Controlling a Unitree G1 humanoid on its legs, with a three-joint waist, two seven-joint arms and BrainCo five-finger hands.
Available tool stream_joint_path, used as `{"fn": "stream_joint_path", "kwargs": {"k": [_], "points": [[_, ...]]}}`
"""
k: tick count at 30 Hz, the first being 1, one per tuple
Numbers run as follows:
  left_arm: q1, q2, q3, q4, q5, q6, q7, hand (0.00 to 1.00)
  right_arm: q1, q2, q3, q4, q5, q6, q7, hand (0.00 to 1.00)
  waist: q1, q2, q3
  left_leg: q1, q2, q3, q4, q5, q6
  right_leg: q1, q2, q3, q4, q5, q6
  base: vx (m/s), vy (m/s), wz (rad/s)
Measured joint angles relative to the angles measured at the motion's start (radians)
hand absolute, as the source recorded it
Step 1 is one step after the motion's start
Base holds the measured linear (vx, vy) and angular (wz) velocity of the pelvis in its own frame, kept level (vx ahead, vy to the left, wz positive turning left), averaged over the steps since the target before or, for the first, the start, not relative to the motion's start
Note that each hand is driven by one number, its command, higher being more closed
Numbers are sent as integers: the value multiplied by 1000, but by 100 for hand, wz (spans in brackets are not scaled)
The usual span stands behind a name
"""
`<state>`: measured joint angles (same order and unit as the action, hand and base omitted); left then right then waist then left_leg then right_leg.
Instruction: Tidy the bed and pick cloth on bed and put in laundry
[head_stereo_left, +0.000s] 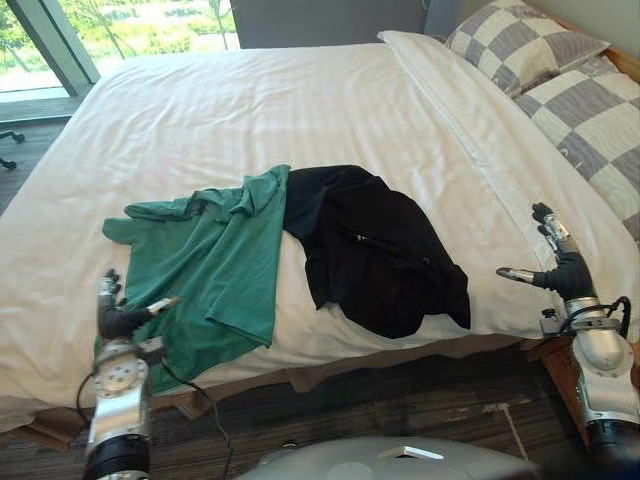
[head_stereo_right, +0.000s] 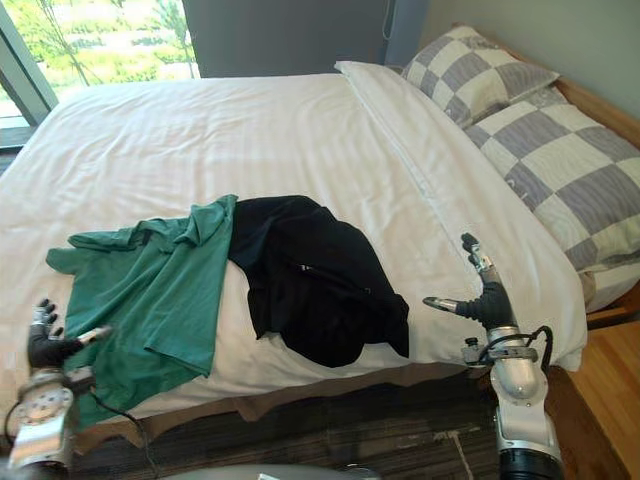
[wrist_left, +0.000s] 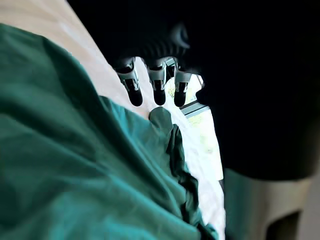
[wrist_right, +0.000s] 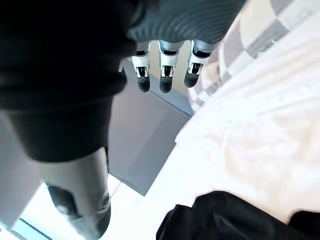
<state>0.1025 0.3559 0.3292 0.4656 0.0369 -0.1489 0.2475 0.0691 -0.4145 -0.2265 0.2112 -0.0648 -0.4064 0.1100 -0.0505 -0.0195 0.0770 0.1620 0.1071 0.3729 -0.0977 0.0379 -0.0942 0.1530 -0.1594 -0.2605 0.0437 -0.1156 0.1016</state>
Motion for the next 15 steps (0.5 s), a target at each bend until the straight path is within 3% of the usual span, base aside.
{"fn": "stream_joint_path", "kwargs": {"k": [4,7,10,15], "points": [[-8,5,-16,-1,117,39,51,0,-2,0,48,-76,0,54,-13,0,1,6,51,-15,2,-3,0,8,6,-20,0,5,10,1,0,-56,-3,1],[-38,41,-19,-13,183,71,85,0,-48,0,75,-118,0,71,-51,0,8,-9,88,-98,9,-8,0,34,12,-106,6,10,36,10,-7,-65,-6,5],[-107,101,-34,-13,195,100,109,0,-112,0,76,-118,1,102,-93,0,23,-28,144,-160,17,-16,0,58,18,-166,14,12,39,29,-15,-62,-5,7],[-125,132,-34,-62,231,115,130,0,-112,0,73,-161,5,107,-113,0,41,-27,177,-180,15,-23,4,60,20,-183,14,40,40,31,-16,19,17,6]]}}
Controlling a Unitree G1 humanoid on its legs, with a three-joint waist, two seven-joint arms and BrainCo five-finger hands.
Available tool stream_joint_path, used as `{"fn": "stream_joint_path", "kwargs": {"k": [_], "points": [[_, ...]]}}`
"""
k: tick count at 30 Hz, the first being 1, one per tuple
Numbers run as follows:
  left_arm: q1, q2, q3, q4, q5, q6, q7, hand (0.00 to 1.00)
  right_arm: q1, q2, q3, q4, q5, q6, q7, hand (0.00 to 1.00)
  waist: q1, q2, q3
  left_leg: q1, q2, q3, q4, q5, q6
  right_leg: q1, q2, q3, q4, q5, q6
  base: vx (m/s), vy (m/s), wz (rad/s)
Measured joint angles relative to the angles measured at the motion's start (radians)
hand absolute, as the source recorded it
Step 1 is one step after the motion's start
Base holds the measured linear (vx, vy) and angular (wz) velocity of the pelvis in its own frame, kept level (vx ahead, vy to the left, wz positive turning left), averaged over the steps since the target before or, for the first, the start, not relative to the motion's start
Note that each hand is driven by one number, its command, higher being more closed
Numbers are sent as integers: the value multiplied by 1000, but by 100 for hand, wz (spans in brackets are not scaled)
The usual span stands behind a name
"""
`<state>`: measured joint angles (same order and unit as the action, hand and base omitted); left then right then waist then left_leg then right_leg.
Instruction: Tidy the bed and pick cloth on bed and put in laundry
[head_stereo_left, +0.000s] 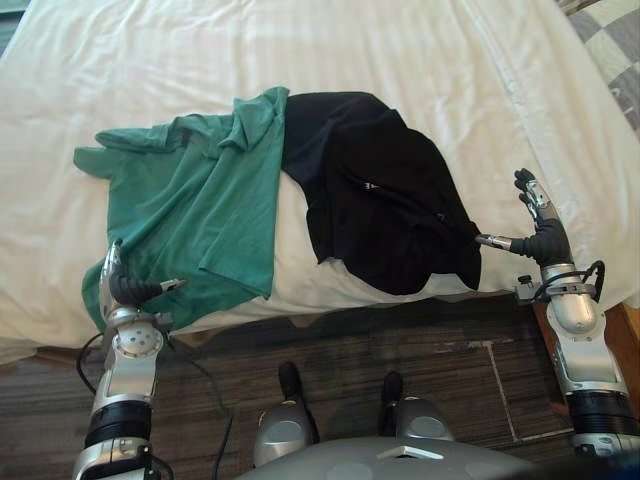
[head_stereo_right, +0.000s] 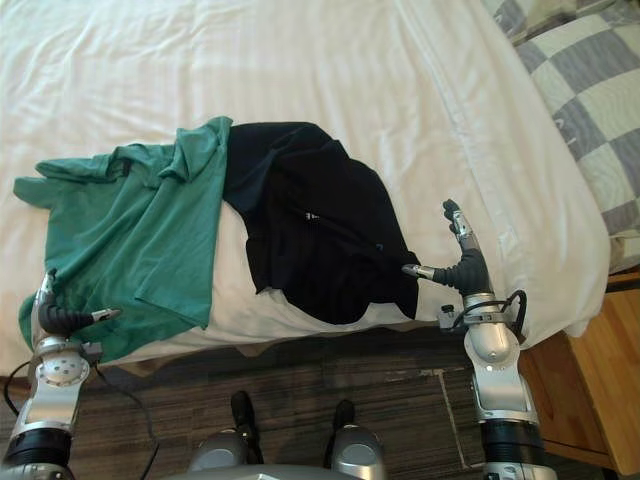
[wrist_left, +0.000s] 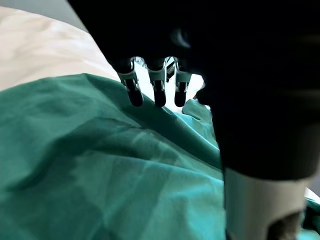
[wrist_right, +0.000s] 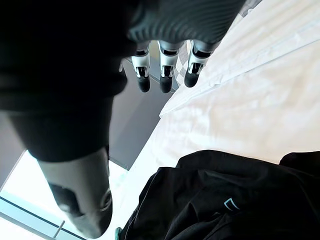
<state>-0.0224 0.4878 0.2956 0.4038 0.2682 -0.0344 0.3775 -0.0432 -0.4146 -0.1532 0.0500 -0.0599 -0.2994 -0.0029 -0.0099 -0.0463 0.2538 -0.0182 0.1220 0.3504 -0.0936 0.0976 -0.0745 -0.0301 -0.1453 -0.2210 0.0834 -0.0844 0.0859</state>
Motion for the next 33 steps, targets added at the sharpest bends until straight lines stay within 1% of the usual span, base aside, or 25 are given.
{"fn": "stream_joint_path", "kwargs": {"k": [3,4,5,7,10,13,16,18,20,23,25,27,28,29,30,31,33], "points": [[-12,21,1,-1,-1,9,24,0,-2,-1,-2,-34,16,0,0,0,0,6,12,-37,2,-1,16,0,0,-35,0,10,6,-1,0,0,1,-1],[-21,29,1,-1,-3,9,26,0,-5,-3,-4,-34,19,0,0,0,1,6,37,-39,3,-1,22,-1,1,-36,0,13,10,-1,0,0,0,0],[-25,33,1,-1,-3,9,27,0,-4,-3,-4,-34,19,0,0,0,2,7,48,-40,4,-1,25,-1,1,-36,0,13,12,-1,0,0,0,0],[-40,35,20,-5,-20,-2,30,0,1,-3,-5,-34,19,0,0,0,1,9,55,-71,8,-2,32,-1,1,-71,1,16,26,-3,-1,-18,2,-1],[-50,36,30,-25,-22,-22,29,0,2,-3,-7,-34,20,0,-1,0,2,11,73,-83,11,-4,44,0,2,-83,2,17,37,-4,-3,0,0,0],[-51,36,32,-38,-16,-43,20,0,2,4,-11,-34,48,-2,-1,0,3,13,80,-105,16,-6,58,0,2,-104,5,18,50,-8,-9,0,0,0],[-58,35,31,-38,-3,-43,20,0,2,4,-12,-34,48,-3,-1,0,3,15,107,-109,20,-5,64,0,2,-114,6,22,63,-12,-12,-16,-1,-4],[-60,34,26,-38,0,-41,20,0,1,4,-15,-38,49,-3,-1,0,4,18,115,-130,22,-2,69,0,2,-143,7,32,77,-13,-12,-30,8,-9],[-79,33,13,-38,18,-20,20,0,0,5,-18,-61,49,-3,-3,0,4,17,149,-150,23,5,78,1,3,-174,6,47,93,-12,-12,-23,11,-9],[-87,33,-10,-38,27,4,19,0,-1,7,-20,-85,49,-6,-5,0,3,17,166,-174,24,10,79,5,8,-205,6,54,102,-11,-12,-6,6,-5],[-104,33,-23,-38,41,33,22,0,-7,7,-26,-108,49,-6,-9,0,3,19,191,-178,23,22,79,6,9,-219,5,64,107,-10,-12,24,12,-13],[-112,34,-24,-39,63,56,32,0,-20,6,-33,-130,50,-11,-10,0,1,23,195,-202,22,25,80,7,11,-248,5,70,111,-9,-11,16,12,-6],[-122,34,-28,-46,72,73,45,100,-24,4,-37,-145,57,-13,-11,0,0,27,198,-220,22,26,81,10,14,-268,5,72,114,-6,-12,0,0,0],[-124,34,-30,-50,73,80,49,100,-30,4,-37,-149,58,-13,-12,0,-1,28,199,-229,22,27,83,10,14,-278,5,73,117,-6,-12,0,0,0],[-133,35,-41,-62,73,104,55,100,-44,4,-37,-151,60,-13,-12,0,-1,31,201,-240,23,26,88,11,15,-290,4,73,123,-6,-13,34,4,-4],[-143,36,-53,-66,73,131,57,100,-61,3,-34,-150,67,-13,-11,0,6,34,204,-247,24,26,95,11,15,-300,4,81,128,-6,-13,30,1,-8],[-149,37,-62,-66,73,163,57,100,-83,1,-32,-155,78,-14,-8,0,6,39,206,-247,24,27,96,11,15,-306,4,90,131,-6,-13,9,3,-13]]}}
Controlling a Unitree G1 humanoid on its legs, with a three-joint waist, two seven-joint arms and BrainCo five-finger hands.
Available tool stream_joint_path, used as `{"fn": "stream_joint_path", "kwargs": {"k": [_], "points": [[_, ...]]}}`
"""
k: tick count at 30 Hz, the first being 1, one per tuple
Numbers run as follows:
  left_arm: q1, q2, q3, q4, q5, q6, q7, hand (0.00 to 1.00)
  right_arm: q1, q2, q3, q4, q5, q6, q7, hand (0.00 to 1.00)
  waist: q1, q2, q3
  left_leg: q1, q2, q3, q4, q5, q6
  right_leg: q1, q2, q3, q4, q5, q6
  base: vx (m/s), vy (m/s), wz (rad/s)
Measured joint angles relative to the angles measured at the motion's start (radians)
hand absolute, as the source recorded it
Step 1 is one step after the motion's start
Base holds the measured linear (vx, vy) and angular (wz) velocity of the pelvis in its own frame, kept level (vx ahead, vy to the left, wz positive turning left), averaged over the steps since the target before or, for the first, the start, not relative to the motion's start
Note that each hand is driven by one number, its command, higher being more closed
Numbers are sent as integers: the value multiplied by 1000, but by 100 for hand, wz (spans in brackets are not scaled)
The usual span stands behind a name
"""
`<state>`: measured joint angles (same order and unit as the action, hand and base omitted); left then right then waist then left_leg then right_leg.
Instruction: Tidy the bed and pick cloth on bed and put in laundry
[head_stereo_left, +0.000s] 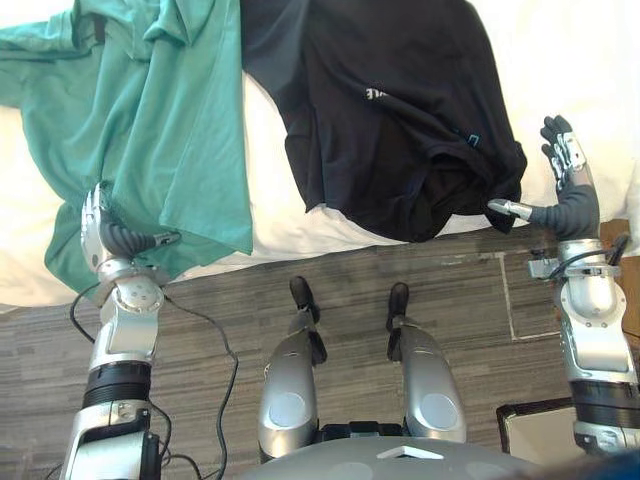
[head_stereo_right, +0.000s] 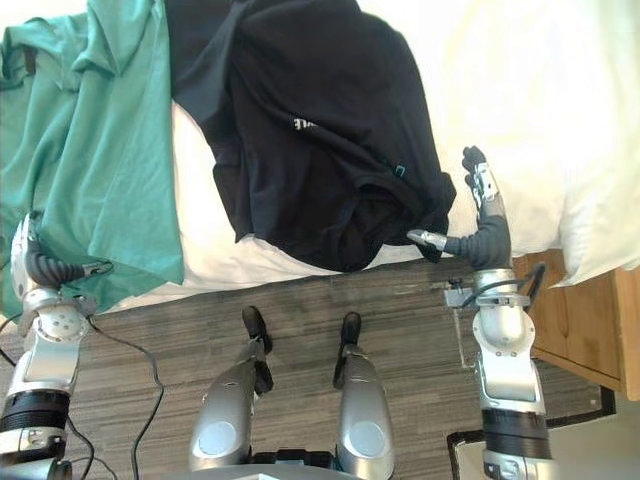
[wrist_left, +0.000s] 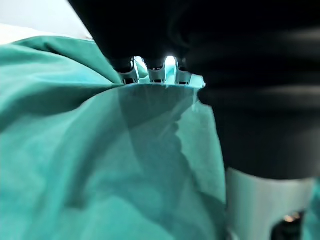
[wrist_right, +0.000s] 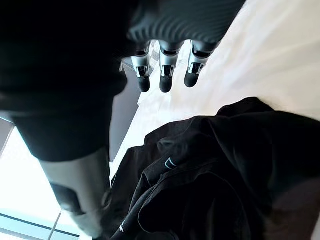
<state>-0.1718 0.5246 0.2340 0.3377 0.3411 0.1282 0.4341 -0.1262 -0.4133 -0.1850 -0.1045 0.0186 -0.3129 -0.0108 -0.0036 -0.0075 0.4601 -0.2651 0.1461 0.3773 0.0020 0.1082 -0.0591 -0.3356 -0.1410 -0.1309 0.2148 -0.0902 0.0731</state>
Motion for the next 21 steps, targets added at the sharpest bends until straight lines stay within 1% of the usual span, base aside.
{"fn": "stream_joint_path", "kwargs": {"k": [1,3,4,5,6,7,8,9,11,12,13,14,15,16,17,18,19,20,21], "points": [[-7,11,0,0,-4,20,-1,100,-3,-10,1,-25,8,0,3,0,1,7,4,-1,0,3,0,0,0,-8,0,8,5,0,0,-15,11,-12],[-7,27,2,0,-10,13,-17,100,5,-23,3,-53,9,-1,9,0,-2,11,5,-7,0,4,0,0,0,-16,0,10,8,1,-1,-11,7,-5],[-8,38,4,-1,-18,-3,-30,100,10,-34,4,-80,9,-2,12,0,-4,14,5,-14,0,2,0,0,0,-24,0,10,11,2,-1,0,0,0],[-8,41,6,0,-29,-31,-40,100,20,-40,6,-100,7,-3,20,0,-3,14,6,-17,1,1,0,0,0,-29,0,10,12,4,0,0,0,0],[-7,41,7,0,-48,-46,-45,100,22,-39,8,-106,5,-3,25,0,-2,14,6,-18,0,0,0,0,0,-29,0,9,12,5,0,0,0,0],[-7,41,14,1,-74,-71,-59,100,22,-39,15,-109,1,-4,29,0,0,14,6,-18,-1,-1,0,0,1,-28,-1,9,13,5,1,0,0,0],[-7,42,15,3,-137,-123,-99,100,11,-39,38,-109,-17,-5,30,0,5,14,6,-18,-4,-2,0,1,2,-28,-4,9,13,8,3,0,0,0],[-8,43,17,4,-184,-148,-132,100,5,-39,50,-107,-35,-5,33,0,8,14,6,-18,-5,-3,0,2,3,-28,-6,8,13,9,5,1,30,5],[-9,42,21,4,-382,-231,-286,100,-25,-38,106,-88,-84,-5,37,0,20,13,6,-18,-10,-14,0,5,7,-20,-12,-2,13,10,6,8,29,13],[-9,37,21,5,-423,-247,-323,100,-36,-38,122,-77,-89,-5,37,0,21,12,7,-18,-12,-19,0,6,8,-16,-14,-10,12,10,6,17,26,27],[-9,21,21,4,-486,-274,-394,100,-62,-30,153,-46,-122,-4,37,0,21,10,8,-17,-14,-35,2,7,10,-3,-18,-25,9,10,6,20,25,30],[-11,4,21,3,-527,-297,-449,100,-93,-19,185,-14,-146,2,36,0,26,1,12,-17,-13,-45,7,7,10,7,-19,-35,8,10,6,19,24,31],[-12,-3,21,3,-544,-306,-473,100,-111,-12,204,5,-156,5,35,0,28,-5,15,-17,-13,-53,10,7,10,13,-19,-42,5,10,6,16,17,26],[-17,-14,20,3,-578,-312,-512,100,-145,8,236,45,-175,15,33,0,36,-18,22,-17,-10,-64,18,7,10,27,-17,-55,0,10,6,6,4,19],[-25,-18,19,3,-594,-312,-529,100,-159,17,250,66,-188,21,30,0,44,-25,23,-17,-8,-68,20,7,10,32,-16,-60,-3,11,5,0,-5,20],[-45,-25,17,6,-607,-312,-562,100,-186,27,283,112,-211,36,24,0,60,-36,23,-17,-4,-78,21,8,9,42,-11,-71,-12,16,4,-7,-5,21],[-62,-27,13,7,-608,-312,-588,100,-219,38,313,163,-229,54,14,0,67,-48,27,-17,-1,-93,25,9,8,61,-6,-84,-29,23,2,-6,-2,20],[-69,-27,11,8,-611,-311,-597,100,-235,48,325,189,-237,64,7,0,73,-57,27,-19,2,-97,28,9,8,69,-3,-89,-40,29,1,-7,5,24],[-82,-28,8,8,-637,-310,-610,100,-267,64,347,233,-240,86,-8,0,78,-75,24,-29,7,-111,39,8,8,80,2,-102,-58,39,1,-10,10,20]]}}
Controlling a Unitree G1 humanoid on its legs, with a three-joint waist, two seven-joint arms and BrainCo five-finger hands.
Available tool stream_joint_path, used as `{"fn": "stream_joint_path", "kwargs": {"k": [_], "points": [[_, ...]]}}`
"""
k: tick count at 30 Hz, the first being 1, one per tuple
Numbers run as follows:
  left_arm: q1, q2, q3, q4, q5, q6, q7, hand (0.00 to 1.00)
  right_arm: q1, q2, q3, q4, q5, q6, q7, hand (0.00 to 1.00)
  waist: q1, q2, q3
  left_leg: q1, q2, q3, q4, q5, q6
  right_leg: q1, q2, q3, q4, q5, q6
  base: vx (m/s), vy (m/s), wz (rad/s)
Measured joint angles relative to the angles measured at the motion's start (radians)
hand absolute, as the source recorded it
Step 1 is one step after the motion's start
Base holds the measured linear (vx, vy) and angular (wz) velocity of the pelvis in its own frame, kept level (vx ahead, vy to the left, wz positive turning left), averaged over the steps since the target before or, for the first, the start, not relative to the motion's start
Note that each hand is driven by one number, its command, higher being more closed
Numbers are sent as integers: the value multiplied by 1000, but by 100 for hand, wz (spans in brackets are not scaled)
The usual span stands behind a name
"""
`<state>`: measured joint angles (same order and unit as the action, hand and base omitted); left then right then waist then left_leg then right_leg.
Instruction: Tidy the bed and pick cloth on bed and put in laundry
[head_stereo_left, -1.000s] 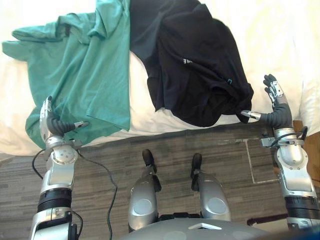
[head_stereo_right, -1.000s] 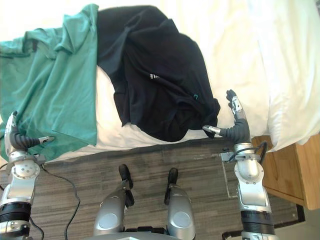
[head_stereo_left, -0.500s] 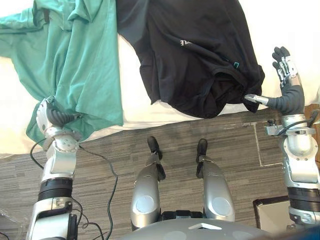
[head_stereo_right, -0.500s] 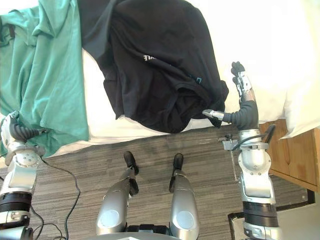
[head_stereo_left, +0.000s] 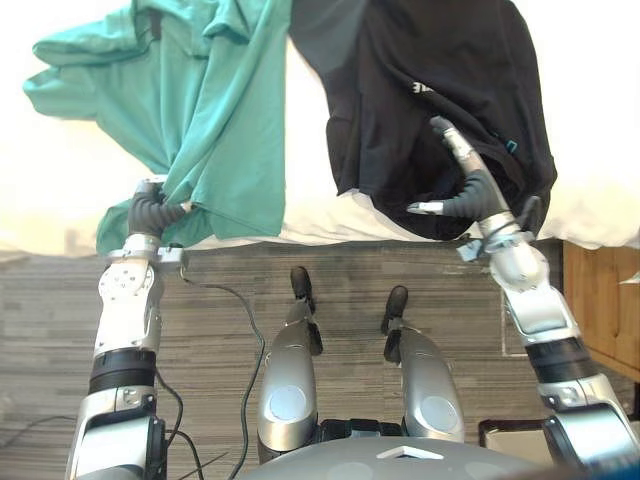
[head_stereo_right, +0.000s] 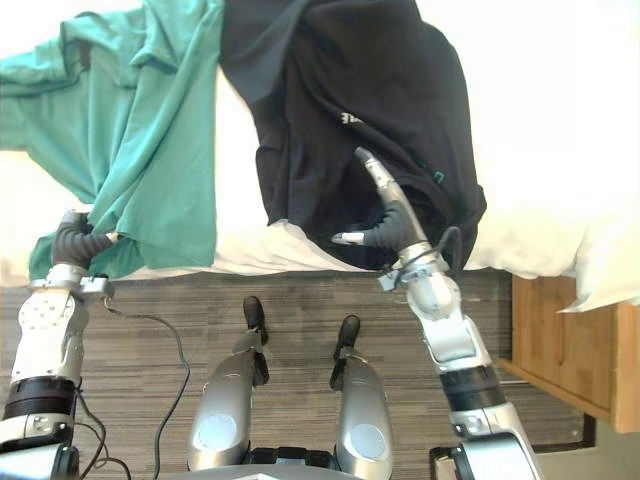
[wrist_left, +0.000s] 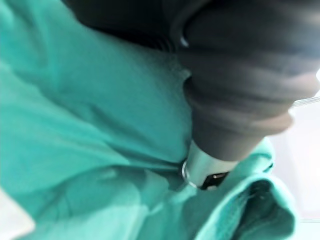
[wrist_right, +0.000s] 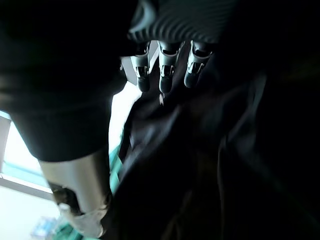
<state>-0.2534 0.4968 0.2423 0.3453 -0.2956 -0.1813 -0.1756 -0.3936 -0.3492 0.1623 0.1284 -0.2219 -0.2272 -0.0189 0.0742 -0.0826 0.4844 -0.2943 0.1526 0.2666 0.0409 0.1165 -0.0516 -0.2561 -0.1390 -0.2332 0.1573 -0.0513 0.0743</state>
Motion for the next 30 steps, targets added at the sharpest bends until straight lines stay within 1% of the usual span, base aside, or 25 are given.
{"fn": "stream_joint_path", "kwargs": {"k": [1,2,4,5,6,7,9,10,12,13,14,15,17,19,21,22,23,24,25,26,28,29,30], "points": [[-14,0,-1,0,-14,0,-11,100,-29,10,14,36,-1,17,-14,0,5,-17,1,-6,2,-9,1,2,-2,9,5,-10,-19,13,-1,-16,14,19],[-20,0,-1,0,-27,1,-16,100,-43,18,16,57,0,28,-24,0,9,-26,0,-8,3,-11,1,3,-2,13,7,-13,-28,19,-1,-21,24,14],[-54,-2,-18,0,-85,25,-24,100,-83,25,26,122,-65,85,-71,0,20,-48,-7,-24,0,-30,2,6,1,24,9,-29,-57,40,3,-35,40,19],[-62,-2,-21,0,-89,29,-29,100,-97,26,30,144,-84,96,-83,0,21,-53,-8,-29,0,-33,2,8,2,22,9,-31,-59,43,4,-47,50,21],[-72,-2,-21,0,-100,39,-42,100,-122,26,39,176,-116,119,-101,0,24,-62,-7,-35,0,-36,0,13,2,21,9,-33,-65,50,4,-73,49,12],[-78,-3,-22,4,-116,54,-51,100,-168,26,52,224,-173,151,-117,0,25,-73,-6,-40,0,-40,-6,22,3,21,10,-37,-78,63,4,-63,37,9],[-85,-13,-28,41,-153,66,-64,100,-215,23,56,289,-226,179,-127,0,25,-78,-9,-43,-1,-43,-21,29,-2,18,8,-41,-83,69,6,-87,33,10],[-87,-21,-41,89,-166,94,-66,100,-259,17,70,349,-236,196,-133,100,24,-83,-12,-43,-5,-46,-48,50,-2,9,7,-44,-84,72,8,-119,39,8],[-87,-23,-72,183,-170,146,-64,100,-301,17,87,397,-244,209,-119,100,23,-95,-20,-43,-8,-43,-88,75,-2,-11,9,-43,-86,71,14,-101,25,1],[-88,-39,-98,264,-188,184,-64,100,-325,17,94,420,-264,211,-91,100,16,-106,-27,-43,-14,-41,-127,102,-5,-24,8,-43,-92,72,15,-114,38,7],[-85,-60,-122,332,-189,220,-63,100,-344,18,89,442,-275,210,-76,100,6,-118,-31,-49,-14,-42,-139,115,-5,-32,8,-43,-97,75,16,-123,44,11],[-83,-72,-140,357,-189,237,-63,100,-360,20,83,460,-276,211,-63,100,1,-127,-30,-50,-14,-43,-139,115,-5,-31,7,-43,-100,79,16,-95,39,12],[-47,-134,-220,411,-186,281,-70,100,-394,25,38,535,-274,211,-26,100,2,-148,-40,-46,-23,-47,-139,117,-6,-11,2,-45,-121,92,9,-42,29,15],[-22,-175,-234,422,-185,284,-88,100,-393,37,0,585,-263,213,-24,100,7,-152,-43,-31,-32,-54,-139,116,-6,12,-2,-53,-127,95,4,8,23,20],[-14,-194,-234,422,-185,283,-92,100,-392,33,-4,619,-214,214,-24,100,17,-154,-45,-17,-37,-53,-139,116,-5,29,-3,-54,-131,96,3,20,8,8],[-14,-206,-233,422,-184,282,-96,100,-391,34,-5,638,-157,214,-24,100,20,-154,-45,-6,-39,-51,-139,115,-4,44,-3,-54,-135,98,0,0,0,0],[-14,-208,-233,422,-184,282,-99,100,-387,37,-8,645,-127,214,-24,100,22,-154,-45,1,-39,-50,-139,115,-3,53,-3,-54,-139,98,0,39,-6,-2],[-9,-210,-232,419,-184,278,-101,100,-372,44,-17,650,-63,210,-24,100,24,-154,-45,14,-40,-46,-139,112,-1,66,-4,-53,-141,98,0,44,-16,-5],[2,-214,-232,415,-184,276,-102,100,-347,61,-36,651,0,200,-24,100,26,-154,-45,31,-40,-40,-139,109,1,82,-4,-51,-145,98,0,51,-21,-8],[4,-218,-232,414,-185,274,-102,100,-330,74,-46,652,28,192,-24,100,27,-154,-44,42,-40,-35,-139,106,3,93,-2,-52,-150,98,0,64,-26,-16],[34,-243,-232,414,-185,270,-102,100,-235,123,-82,646,110,128,-24,100,26,-151,-43,92,-45,-15,-139,91,0,141,-2,-39,-168,98,0,92,-28,-23],[45,-251,-232,413,-185,264,-103,100,-206,135,-82,644,125,110,-24,100,27,-151,-43,108,-45,-9,-139,85,-2,154,-2,-34,-173,98,1,103,-31,-29],[71,-269,-233,413,-185,253,-107,100,-139,158,-81,638,146,73,-24,100,25,-151,-43,139,-46,4,-141,74,-4,181,-3,-25,-178,94,4,90,-32,-28]]}}
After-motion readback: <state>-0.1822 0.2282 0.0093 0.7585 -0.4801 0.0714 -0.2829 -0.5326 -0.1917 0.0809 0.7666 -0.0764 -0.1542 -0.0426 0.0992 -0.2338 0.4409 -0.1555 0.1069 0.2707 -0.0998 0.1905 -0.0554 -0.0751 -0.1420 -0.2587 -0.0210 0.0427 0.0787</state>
